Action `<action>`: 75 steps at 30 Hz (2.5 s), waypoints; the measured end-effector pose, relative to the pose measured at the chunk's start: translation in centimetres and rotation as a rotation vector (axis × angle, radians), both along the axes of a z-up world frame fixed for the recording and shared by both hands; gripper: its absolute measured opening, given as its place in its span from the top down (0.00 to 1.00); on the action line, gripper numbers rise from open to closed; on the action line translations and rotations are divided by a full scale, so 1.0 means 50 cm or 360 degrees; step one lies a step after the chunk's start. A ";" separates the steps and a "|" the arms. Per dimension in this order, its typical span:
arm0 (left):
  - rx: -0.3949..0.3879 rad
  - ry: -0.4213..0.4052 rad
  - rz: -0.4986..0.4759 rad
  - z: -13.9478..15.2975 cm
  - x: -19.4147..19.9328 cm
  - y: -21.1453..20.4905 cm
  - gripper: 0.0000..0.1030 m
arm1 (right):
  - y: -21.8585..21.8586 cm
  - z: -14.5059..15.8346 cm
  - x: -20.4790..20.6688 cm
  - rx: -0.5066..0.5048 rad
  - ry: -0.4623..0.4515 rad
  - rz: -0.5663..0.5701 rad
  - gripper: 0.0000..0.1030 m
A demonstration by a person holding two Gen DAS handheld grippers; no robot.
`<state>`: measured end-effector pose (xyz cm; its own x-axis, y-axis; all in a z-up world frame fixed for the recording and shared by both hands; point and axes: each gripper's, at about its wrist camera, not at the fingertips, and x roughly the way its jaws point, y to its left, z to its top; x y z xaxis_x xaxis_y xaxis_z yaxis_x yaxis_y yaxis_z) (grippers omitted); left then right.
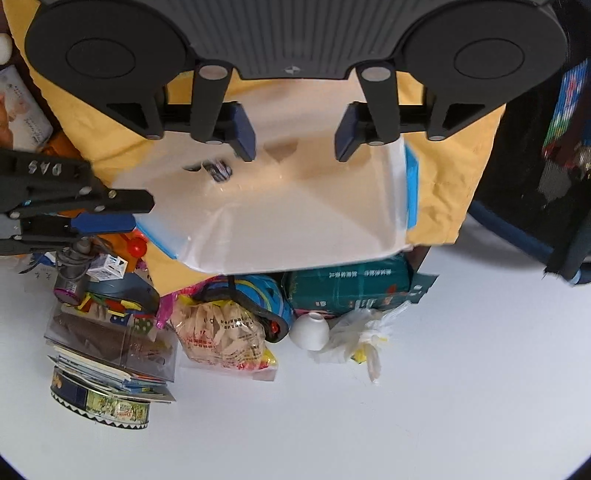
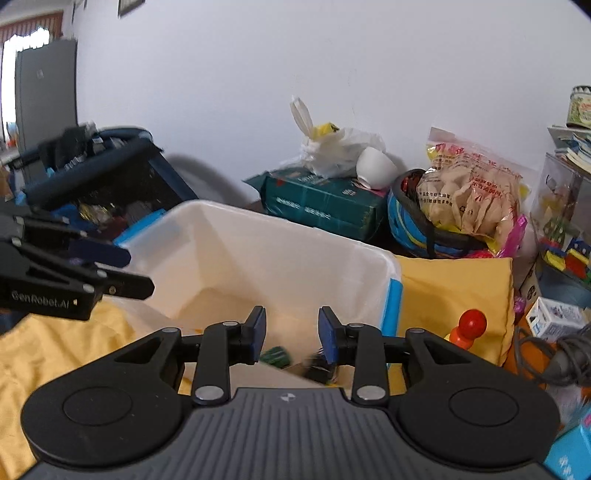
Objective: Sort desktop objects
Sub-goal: 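Lower both tools to the cars on the blanket, left at white car, right at grey car, then grasp the green-striped white car with the left tool while the right grasps the grey car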
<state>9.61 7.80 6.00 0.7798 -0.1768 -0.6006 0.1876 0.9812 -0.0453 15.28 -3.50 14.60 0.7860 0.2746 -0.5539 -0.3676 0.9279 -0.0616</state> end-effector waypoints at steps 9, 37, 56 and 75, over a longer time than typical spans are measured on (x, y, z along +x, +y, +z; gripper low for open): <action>0.0038 0.0274 -0.0115 -0.128 -0.146 -0.040 0.46 | -0.009 -0.040 -0.118 0.0132 0.0141 0.0120 0.64; -0.0029 0.0423 -0.0086 -0.190 -0.207 -0.031 0.46 | -0.026 -0.241 -0.053 0.0199 0.0649 -0.0086 0.63; 0.0079 0.0532 -0.0261 -0.177 -0.046 -0.097 0.51 | 0.064 -0.233 -0.258 -0.0875 0.0081 0.0448 0.84; -0.0372 0.0628 -0.0253 -0.117 -0.127 -0.030 0.79 | 0.011 -0.202 -0.259 -0.0310 0.0264 0.0282 0.75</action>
